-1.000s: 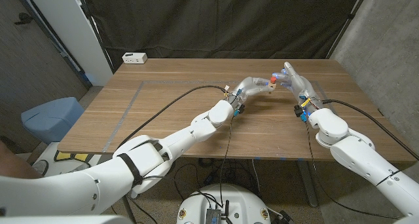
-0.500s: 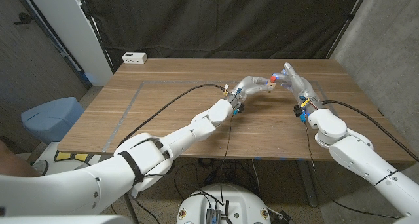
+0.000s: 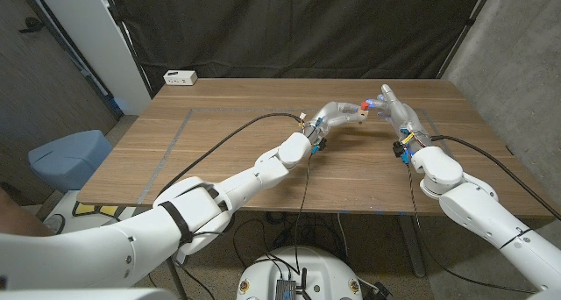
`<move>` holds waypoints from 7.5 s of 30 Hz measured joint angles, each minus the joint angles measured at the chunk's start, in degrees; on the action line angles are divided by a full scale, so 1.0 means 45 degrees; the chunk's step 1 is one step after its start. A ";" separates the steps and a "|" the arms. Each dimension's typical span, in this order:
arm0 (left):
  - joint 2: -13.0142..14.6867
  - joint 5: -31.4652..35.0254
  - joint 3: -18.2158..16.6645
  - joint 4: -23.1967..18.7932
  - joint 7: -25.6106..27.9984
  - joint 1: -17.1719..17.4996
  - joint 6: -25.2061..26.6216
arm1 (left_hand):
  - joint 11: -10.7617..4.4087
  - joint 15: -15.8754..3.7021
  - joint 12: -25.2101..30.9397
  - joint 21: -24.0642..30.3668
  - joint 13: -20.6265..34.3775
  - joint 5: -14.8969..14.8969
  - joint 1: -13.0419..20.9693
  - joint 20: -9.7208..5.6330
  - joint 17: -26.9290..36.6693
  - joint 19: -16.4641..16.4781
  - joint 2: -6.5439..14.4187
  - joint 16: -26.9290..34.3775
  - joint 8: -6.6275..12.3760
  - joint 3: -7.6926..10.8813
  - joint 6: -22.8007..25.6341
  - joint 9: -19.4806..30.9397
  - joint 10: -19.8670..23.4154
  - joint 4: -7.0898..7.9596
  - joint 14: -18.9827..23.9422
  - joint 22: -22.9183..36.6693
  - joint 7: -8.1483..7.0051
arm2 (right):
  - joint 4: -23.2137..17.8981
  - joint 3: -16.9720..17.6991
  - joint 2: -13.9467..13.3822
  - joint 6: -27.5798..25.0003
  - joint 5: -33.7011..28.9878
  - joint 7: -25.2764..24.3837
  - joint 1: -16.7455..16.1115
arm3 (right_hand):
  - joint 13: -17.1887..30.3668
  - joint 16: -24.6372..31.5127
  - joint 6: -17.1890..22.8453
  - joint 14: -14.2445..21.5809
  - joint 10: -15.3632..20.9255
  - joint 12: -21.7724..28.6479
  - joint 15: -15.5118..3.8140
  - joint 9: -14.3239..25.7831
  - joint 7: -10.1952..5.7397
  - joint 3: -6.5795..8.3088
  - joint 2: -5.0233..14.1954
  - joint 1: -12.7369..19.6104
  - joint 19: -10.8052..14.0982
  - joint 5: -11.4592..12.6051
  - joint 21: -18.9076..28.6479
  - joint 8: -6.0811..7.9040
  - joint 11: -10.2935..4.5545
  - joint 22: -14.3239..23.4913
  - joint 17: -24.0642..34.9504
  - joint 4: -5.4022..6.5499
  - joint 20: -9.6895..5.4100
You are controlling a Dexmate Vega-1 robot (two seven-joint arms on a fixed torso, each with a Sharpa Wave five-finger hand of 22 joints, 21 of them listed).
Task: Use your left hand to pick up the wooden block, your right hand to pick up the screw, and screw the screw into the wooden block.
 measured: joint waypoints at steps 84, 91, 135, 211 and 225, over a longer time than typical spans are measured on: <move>-0.0126 -0.0130 0.0025 0.0286 -0.0009 -0.0032 -0.0084 | -0.0001 0.0000 -0.0001 0.0000 -0.0001 0.0067 0.0000 0.0000 0.0000 0.0000 0.0000 0.0000 -0.0018 0.0025 0.0001 -0.0001 0.0002 -0.0025 0.0000 0.0000 0.0000 | -0.0709 0.0103 0.0095 -0.0117 -0.0191 -0.0391 -0.0571 | 0.0001 0.0004 0.1547 0.0544 0.0822 0.0050 -0.0227 0.0023 0.0226 0.0107 0.0252 0.0252 0.0389 0.0075 -0.0001 0.0109 -0.0084 0.0000 -0.0025 -0.0107 0.0016; -0.0116 -0.0107 0.0024 0.0257 0.0006 -0.0015 -0.0084 | -0.0001 0.0000 -0.0001 0.0000 -0.0001 0.0063 0.0000 0.0000 0.0000 0.0000 0.0000 0.0000 -0.0018 0.0025 0.0001 -0.0005 0.0002 -0.0024 0.0000 0.0000 0.0000 | -0.0866 0.0300 0.0067 -0.0161 -0.0229 -0.0621 -0.0779 | 0.0001 0.0004 0.1491 0.0543 0.1046 0.0050 -0.0227 0.0023 0.0270 0.0106 0.0252 0.0252 0.0408 0.0075 -0.0001 0.0008 0.0047 0.0000 -0.0025 -0.0106 -0.0003; 0.0172 0.0069 -0.0004 -0.0542 0.0094 0.0243 0.0196 | -0.0002 0.0000 -0.0001 0.0000 0.0000 0.0059 0.0000 0.0000 0.0000 0.0000 0.0000 0.0000 -0.0018 0.0027 0.0001 -0.0007 0.0002 -0.0027 0.0000 0.0000 0.0001 | -0.0531 0.0386 -0.0148 -0.0369 0.0097 0.0014 -0.0470 | 0.0026 -0.0171 -0.1851 -0.0169 -0.0575 -0.0197 0.0248 0.0118 -0.0205 -0.0054 0.0023 0.0128 0.0022 0.0075 -0.0064 -0.0585 0.0254 0.0000 0.0005 -0.0051 0.0121; -0.0080 -0.0181 -0.0041 0.0352 -0.0109 -0.0068 -0.0144 | -0.0002 0.0000 -0.0001 0.0000 -0.0001 0.0109 0.0000 0.0047 0.0000 0.0047 0.0000 0.0000 -0.0017 0.0079 0.0088 -0.0007 0.0002 -0.0078 0.0000 0.0000 0.0088 | -0.0435 -0.0034 0.0038 -0.0515 0.0082 -0.0435 -0.0164 | -0.0002 0.0005 0.0960 0.0318 0.0526 0.0050 0.0000 0.0011 0.0049 0.0004 0.0146 0.0250 0.0272 0.0075 0.0000 0.0149 -0.0163 0.0000 -0.0031 -0.0107 0.0136; -0.0090 -0.0213 -0.0047 0.0419 -0.0152 -0.0083 -0.0155 | -0.0002 0.0000 -0.0002 0.0000 -0.0001 0.0112 0.0000 0.0047 0.0000 0.0047 0.0000 -0.0100 -0.0018 0.0078 0.0088 -0.0003 0.0001 -0.0078 0.0000 0.0000 0.0088 | -0.0572 -0.0004 0.0048 -0.0527 0.0002 -0.0587 -0.0297 | 0.0000 0.0005 0.1413 0.0477 0.0917 0.0050 -0.0160 0.0006 0.0229 0.0003 0.0166 0.0270 0.0454 0.0075 0.0000 0.0149 -0.0174 0.0000 -0.0029 -0.0107 0.0043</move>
